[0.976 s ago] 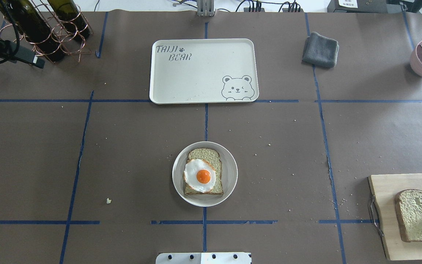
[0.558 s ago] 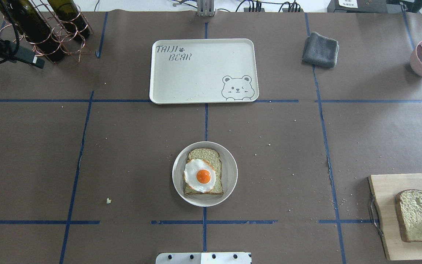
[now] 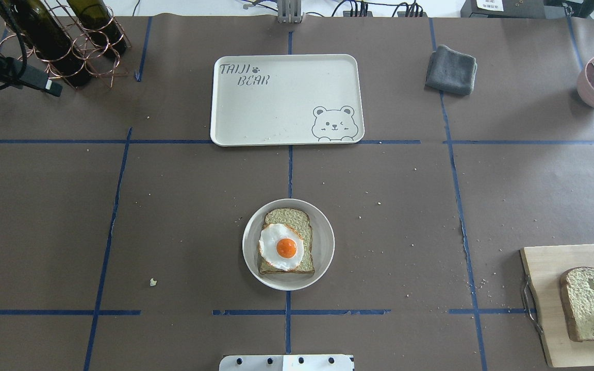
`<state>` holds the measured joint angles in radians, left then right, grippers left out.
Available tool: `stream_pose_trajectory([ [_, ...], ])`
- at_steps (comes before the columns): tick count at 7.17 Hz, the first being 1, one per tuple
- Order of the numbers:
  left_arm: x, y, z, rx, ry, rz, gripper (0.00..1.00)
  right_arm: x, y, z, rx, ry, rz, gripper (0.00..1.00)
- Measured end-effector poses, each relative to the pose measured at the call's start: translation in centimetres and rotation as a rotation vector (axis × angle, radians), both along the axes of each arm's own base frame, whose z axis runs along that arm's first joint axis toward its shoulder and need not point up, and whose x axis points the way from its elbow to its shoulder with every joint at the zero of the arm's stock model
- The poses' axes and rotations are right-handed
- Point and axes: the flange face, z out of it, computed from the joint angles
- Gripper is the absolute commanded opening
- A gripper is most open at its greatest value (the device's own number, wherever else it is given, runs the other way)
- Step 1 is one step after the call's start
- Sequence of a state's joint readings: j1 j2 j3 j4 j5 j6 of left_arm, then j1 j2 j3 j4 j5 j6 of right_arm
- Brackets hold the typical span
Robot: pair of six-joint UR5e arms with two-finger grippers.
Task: Make sandwich and place on tray
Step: 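Grasp the bread slice edge with the right gripper and lift it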
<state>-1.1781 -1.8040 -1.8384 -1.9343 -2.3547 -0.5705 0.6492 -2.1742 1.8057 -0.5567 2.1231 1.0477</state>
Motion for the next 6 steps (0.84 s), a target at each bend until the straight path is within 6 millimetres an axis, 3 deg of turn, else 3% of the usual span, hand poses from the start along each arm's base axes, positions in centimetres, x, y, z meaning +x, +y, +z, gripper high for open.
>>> stream_pose_trajectory([
  [3,0.0,-0.1,0.2,-0.002,-0.002,0.001,1.0,0.0,-0.2,-0.9,0.026,-0.036,0.006,0.0],
  [6,0.1,-0.1,0.2,-0.003,-0.002,0.001,1.0,1.5,-2.4,-4.6,0.102,-0.143,0.101,0.0],
])
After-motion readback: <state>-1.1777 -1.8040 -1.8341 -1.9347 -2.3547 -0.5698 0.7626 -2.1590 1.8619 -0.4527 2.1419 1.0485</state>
